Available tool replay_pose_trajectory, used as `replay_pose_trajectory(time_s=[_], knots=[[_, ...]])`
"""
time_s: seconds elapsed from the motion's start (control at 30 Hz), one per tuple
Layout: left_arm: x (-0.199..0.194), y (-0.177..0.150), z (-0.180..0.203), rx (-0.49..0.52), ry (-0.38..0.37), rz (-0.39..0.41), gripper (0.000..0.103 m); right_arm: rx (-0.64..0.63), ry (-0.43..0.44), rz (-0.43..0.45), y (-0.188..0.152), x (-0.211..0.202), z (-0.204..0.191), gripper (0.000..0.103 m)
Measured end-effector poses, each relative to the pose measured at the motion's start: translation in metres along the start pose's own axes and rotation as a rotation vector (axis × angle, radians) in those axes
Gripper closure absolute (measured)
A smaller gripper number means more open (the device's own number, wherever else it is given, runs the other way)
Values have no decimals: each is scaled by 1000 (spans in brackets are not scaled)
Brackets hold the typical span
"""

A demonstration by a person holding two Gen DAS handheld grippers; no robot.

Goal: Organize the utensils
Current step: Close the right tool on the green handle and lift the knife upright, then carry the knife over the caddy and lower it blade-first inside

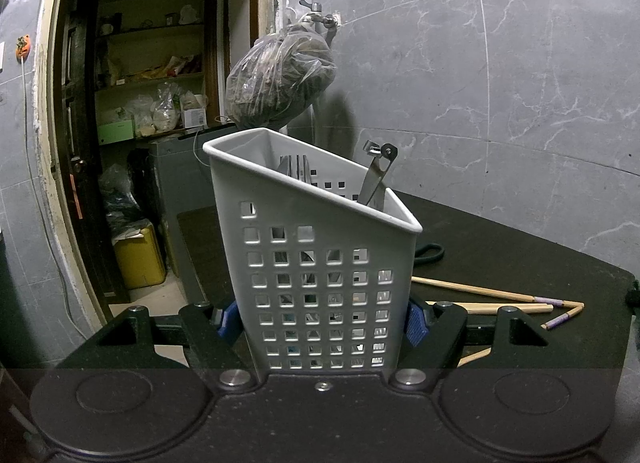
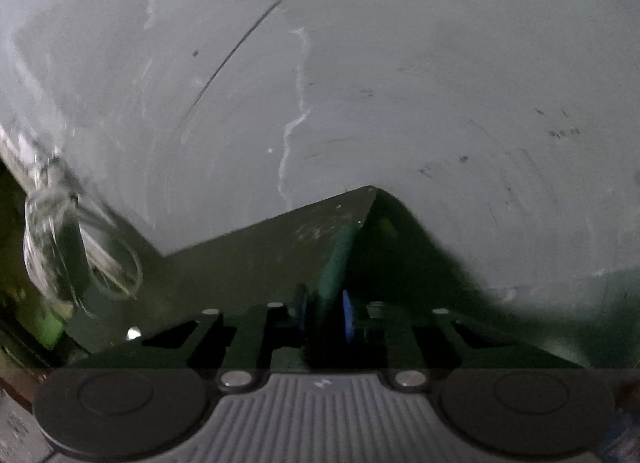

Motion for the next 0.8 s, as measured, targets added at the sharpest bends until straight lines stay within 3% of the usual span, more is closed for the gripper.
replay_pose_trajectory(time_s=[0.07,0.37,0.8], knots=[[0,0,0,0,1,0,26,30,13,7,0,1,3,90],[0,0,0,0,0,0,26,60,42,-3,5,5,8,91],[0,0,0,0,0,1,26,-76,28,64,15,-29,-8,90]])
Point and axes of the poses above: each gripper's, at about its wrist camera, not at the fingertips, and x roughly the way its jaws point, z to its right, y to its top, the point moved 8 cm from there along x, roughly the way its jaws point, and after that the axes turned 7 degrees about -z, right-handed, at the moved point
